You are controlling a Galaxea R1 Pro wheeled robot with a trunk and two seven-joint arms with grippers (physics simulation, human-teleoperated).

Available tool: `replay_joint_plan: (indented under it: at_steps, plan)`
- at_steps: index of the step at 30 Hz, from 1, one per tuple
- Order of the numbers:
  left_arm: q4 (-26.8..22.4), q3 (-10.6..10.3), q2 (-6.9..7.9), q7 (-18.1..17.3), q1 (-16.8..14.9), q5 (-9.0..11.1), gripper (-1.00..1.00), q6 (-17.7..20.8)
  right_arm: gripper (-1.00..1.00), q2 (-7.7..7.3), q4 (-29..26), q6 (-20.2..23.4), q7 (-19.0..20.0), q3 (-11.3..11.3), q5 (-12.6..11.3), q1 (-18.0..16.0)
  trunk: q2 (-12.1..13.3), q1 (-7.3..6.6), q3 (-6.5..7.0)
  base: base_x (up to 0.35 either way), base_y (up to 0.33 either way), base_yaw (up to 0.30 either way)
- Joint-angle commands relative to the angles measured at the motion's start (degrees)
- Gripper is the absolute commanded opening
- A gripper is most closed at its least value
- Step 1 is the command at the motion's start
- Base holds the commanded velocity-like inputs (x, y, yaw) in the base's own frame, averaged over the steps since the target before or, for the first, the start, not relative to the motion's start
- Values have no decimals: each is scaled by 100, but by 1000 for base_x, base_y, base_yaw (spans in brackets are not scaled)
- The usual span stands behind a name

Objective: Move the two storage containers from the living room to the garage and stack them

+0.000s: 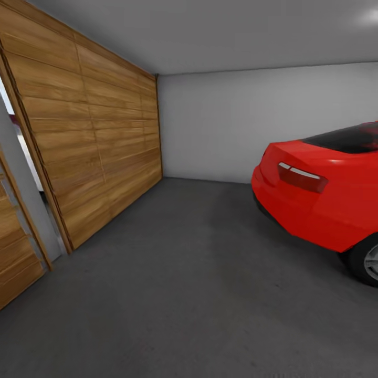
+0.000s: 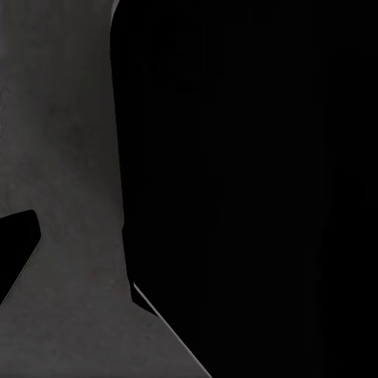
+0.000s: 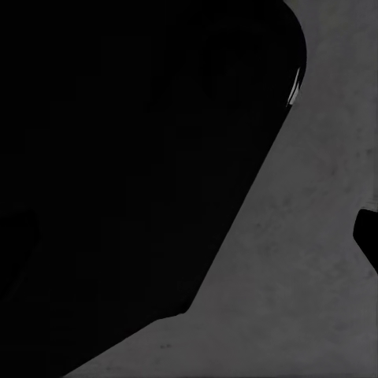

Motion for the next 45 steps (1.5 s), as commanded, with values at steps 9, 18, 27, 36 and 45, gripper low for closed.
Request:
replay_joint_plan:
  at_steps: [9,18,27,36,45]
  plan:
    - [1,-2,-3,1,-1,-1,100,2,100,0,-1,-1,-1,20,0,-1,-2,0,-3,0,0,-270]
    - [1,-2,-2,1,-1,-1,100,2,100,0,-1,-1,-1,20,0,-1,-2,0,-3,0,0,-271]
    - [1,6,-2,1,-1,-1,100,2,100,0,-1,-7,-1,20,0,-1,-2,0,-3,0,0,-271]
    - [1,9,-5,1,-1,-1,100,2,100,0,-1,-10,-1,20,0,-1,-2,0,-3,0,0,-271]
    - [1,15,-5,1,-1,-1,100,2,100,0,-1,-10,-1,14,0,-1,-2,0,-3,0,0,-271]
